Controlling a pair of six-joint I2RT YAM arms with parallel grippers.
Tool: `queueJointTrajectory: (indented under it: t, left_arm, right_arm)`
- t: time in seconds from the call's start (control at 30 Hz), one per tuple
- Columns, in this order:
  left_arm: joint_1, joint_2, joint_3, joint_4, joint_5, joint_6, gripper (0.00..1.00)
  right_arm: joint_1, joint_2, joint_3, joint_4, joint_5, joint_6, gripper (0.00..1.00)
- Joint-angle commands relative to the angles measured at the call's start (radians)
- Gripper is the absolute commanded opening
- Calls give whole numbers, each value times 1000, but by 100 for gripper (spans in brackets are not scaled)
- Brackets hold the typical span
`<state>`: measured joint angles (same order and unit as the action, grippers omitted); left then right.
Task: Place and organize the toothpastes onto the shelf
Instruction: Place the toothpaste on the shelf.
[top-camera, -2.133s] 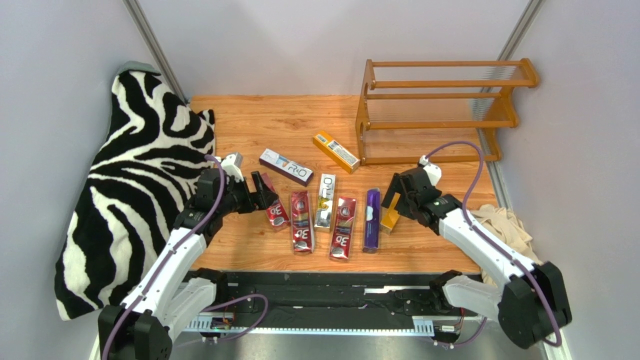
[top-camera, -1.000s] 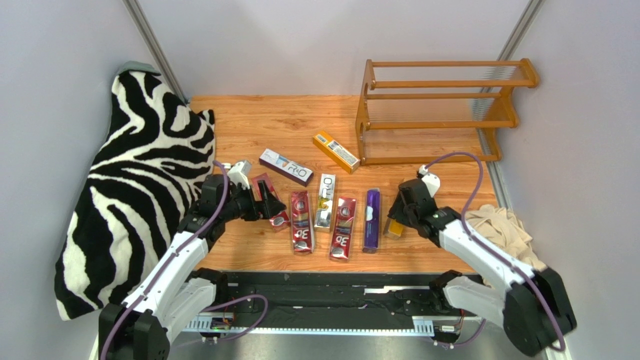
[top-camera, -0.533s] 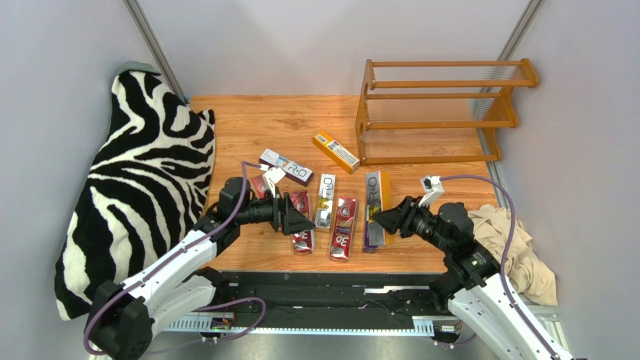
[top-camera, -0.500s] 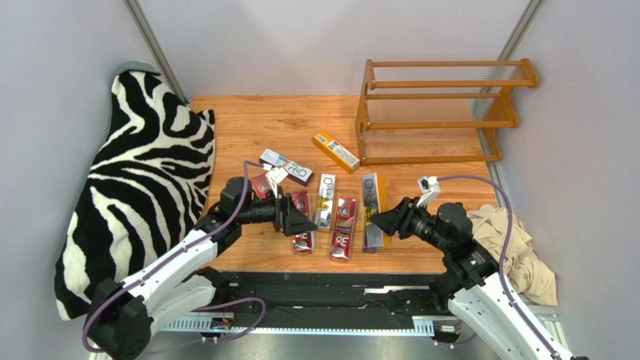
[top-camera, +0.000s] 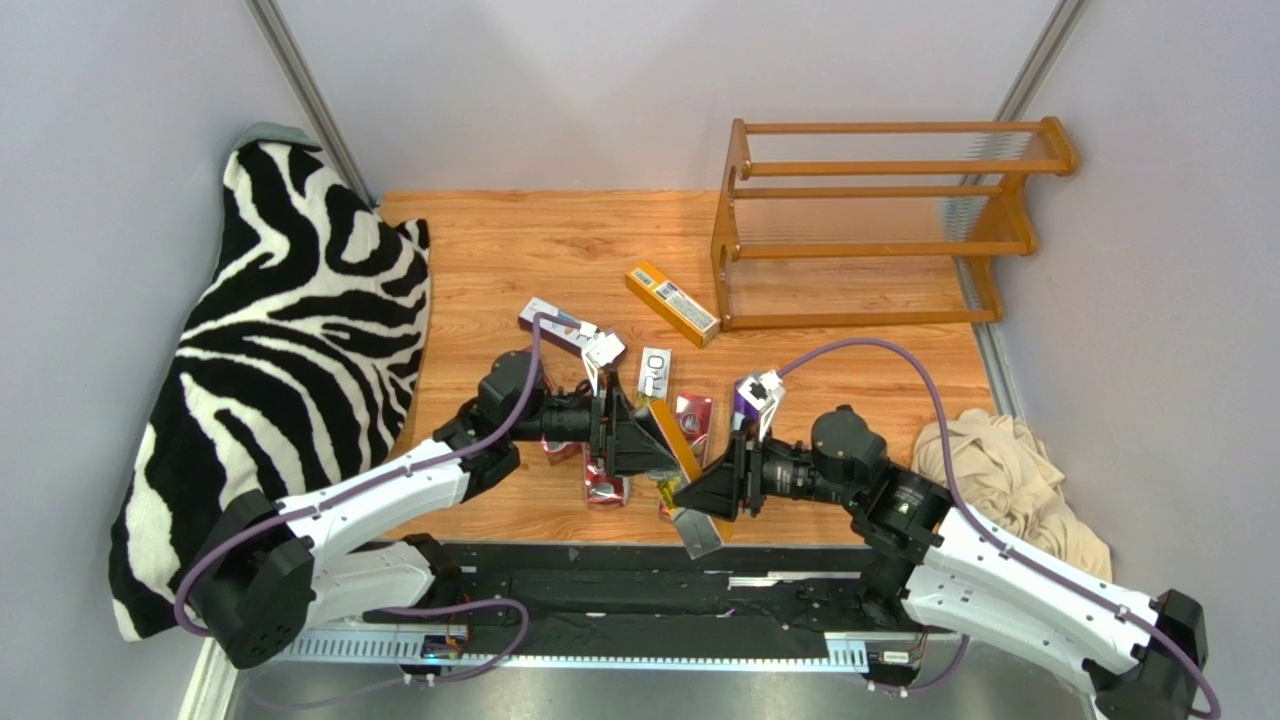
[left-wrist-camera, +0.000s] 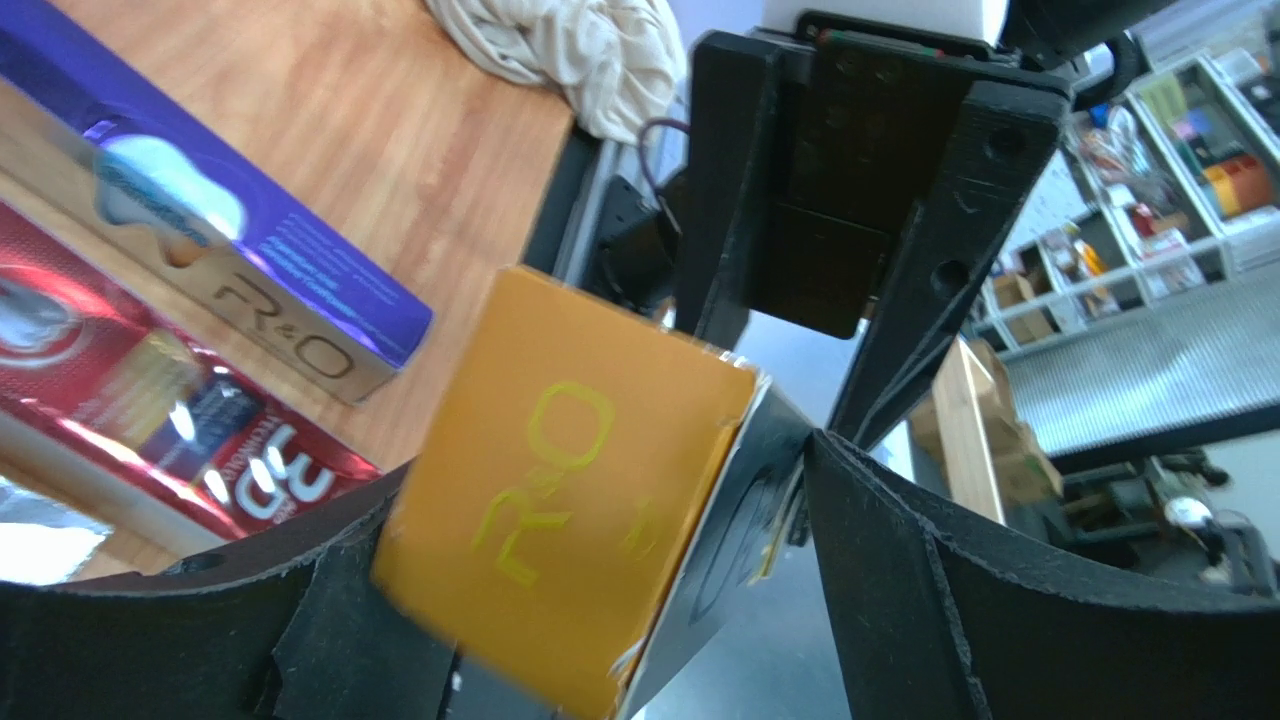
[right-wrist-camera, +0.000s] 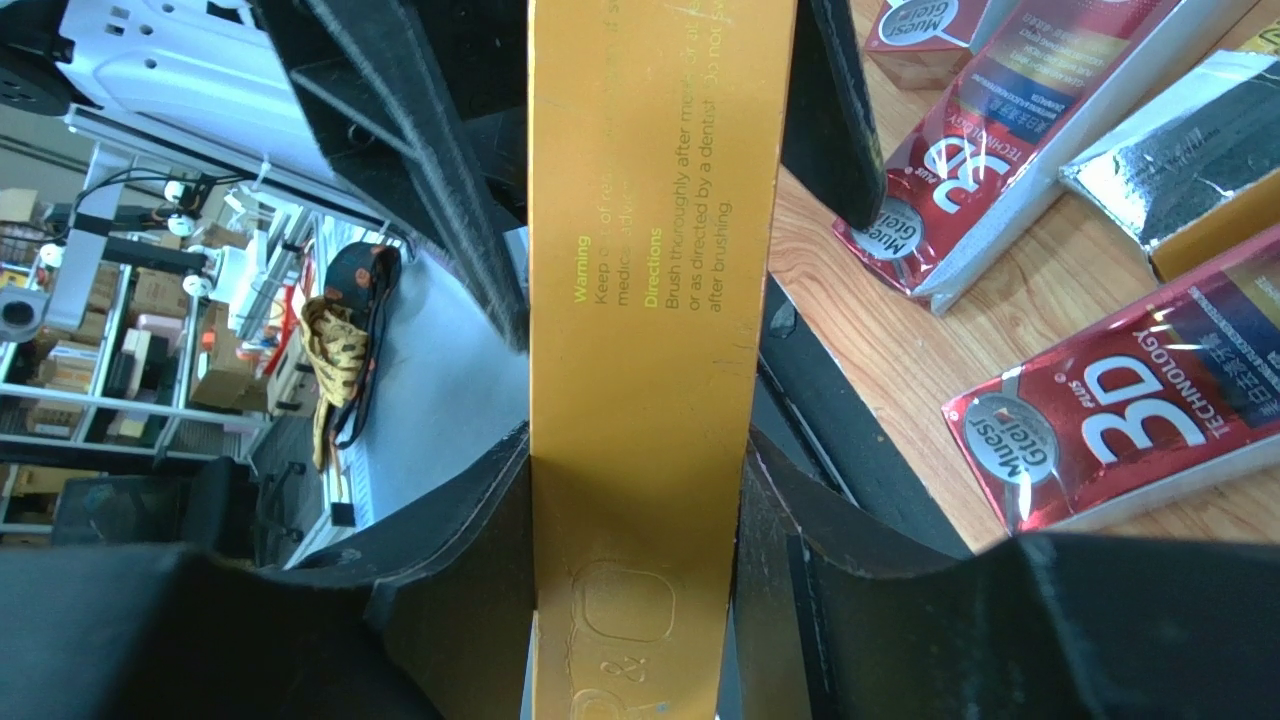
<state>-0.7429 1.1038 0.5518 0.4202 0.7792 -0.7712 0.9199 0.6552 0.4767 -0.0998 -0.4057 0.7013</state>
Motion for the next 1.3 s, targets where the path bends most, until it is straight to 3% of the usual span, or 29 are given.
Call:
queueJointTrajectory:
  t: [0.0, 0.1, 0.33, 0.47, 0.53, 0.57, 0.63, 0.67, 0.83, 1.0, 1.27]
  left_arm:
    - [-27, 2, 37, 104, -32, -5, 81]
    - [-38, -2, 34, 109, -37, -2, 75]
    - [-39, -35, 11, 130, -41, -5, 41]
    - [-39, -38, 16, 140, -52, -28, 41]
    - [-39, -38, 17, 149, -61, -43, 41]
    - [-39, -36, 20, 155, -66, -49, 41]
    - [-39, -45, 28, 155, -93, -62, 41]
    - [-39, -47, 33, 157, -101, -65, 41]
    - [-38, -71, 82, 143, -185, -83, 41]
    - [-33, -87, 125, 206, -271, -145, 41]
    - [-23, -4, 224, 365, -227, -282, 41]
  right_arm:
    - [54, 40, 74, 146, 39, -22, 31]
    - [59, 46, 76, 166, 48, -20, 31]
    - [59, 14, 83, 124, 91, -52, 31]
    - [57, 7, 86, 106, 117, -57, 36]
    - [59, -6, 85, 103, 142, -48, 48]
    - [59, -15, 85, 88, 172, -43, 62]
    - [59, -55, 85, 55, 203, -42, 68]
    - [59, -74, 86, 37, 259, -31, 76]
    - [57, -232, 57, -40, 381, -26, 86]
    - [59, -422, 22, -95, 490, -14, 87]
    - [59, -511, -29, -68, 498, 1, 89]
